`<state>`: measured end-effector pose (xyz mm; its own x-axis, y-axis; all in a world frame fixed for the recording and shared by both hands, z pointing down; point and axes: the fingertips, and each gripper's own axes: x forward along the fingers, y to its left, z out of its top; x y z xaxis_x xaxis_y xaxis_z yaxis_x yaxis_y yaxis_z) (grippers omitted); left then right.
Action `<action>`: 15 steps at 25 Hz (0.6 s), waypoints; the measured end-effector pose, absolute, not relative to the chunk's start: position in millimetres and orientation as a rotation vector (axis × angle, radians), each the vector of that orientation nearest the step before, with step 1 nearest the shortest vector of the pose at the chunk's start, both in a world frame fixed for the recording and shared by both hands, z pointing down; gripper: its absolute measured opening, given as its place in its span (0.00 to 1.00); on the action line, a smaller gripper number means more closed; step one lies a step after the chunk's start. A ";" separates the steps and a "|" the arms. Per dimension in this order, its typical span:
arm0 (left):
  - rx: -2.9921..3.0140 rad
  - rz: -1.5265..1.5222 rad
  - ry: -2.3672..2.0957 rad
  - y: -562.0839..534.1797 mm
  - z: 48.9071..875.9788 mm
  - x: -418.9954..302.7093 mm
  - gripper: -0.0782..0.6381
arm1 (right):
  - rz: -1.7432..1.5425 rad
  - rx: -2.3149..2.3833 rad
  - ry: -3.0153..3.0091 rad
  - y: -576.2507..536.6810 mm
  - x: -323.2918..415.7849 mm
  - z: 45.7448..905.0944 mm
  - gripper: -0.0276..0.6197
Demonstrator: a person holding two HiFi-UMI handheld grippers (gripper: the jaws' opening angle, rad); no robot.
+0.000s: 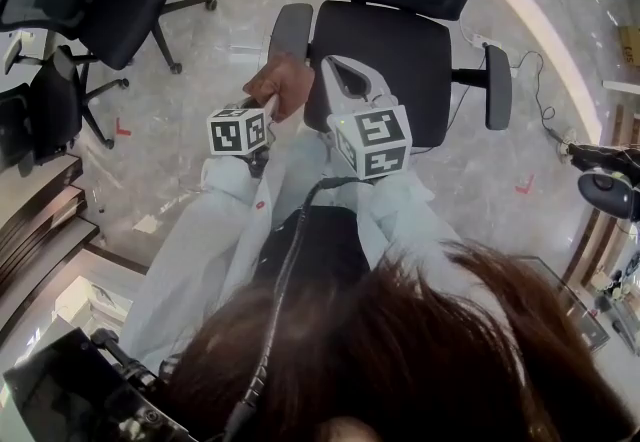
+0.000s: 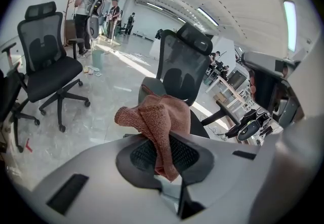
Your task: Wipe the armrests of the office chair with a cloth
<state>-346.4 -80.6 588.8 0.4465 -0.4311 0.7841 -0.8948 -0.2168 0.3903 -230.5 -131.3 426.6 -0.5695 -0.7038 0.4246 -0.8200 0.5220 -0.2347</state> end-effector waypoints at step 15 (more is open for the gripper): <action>1.987 0.740 -1.097 -205.3 584.0 -319.9 0.16 | 0.663 1.409 -2.347 -135.5 -190.8 442.5 0.04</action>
<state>-319.9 -205.3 584.0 0.4685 -0.4487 0.7610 -0.8736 -0.3635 0.3235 -190.8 -135.5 442.5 -0.4604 -0.7367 0.4952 -0.8870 0.4046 -0.2227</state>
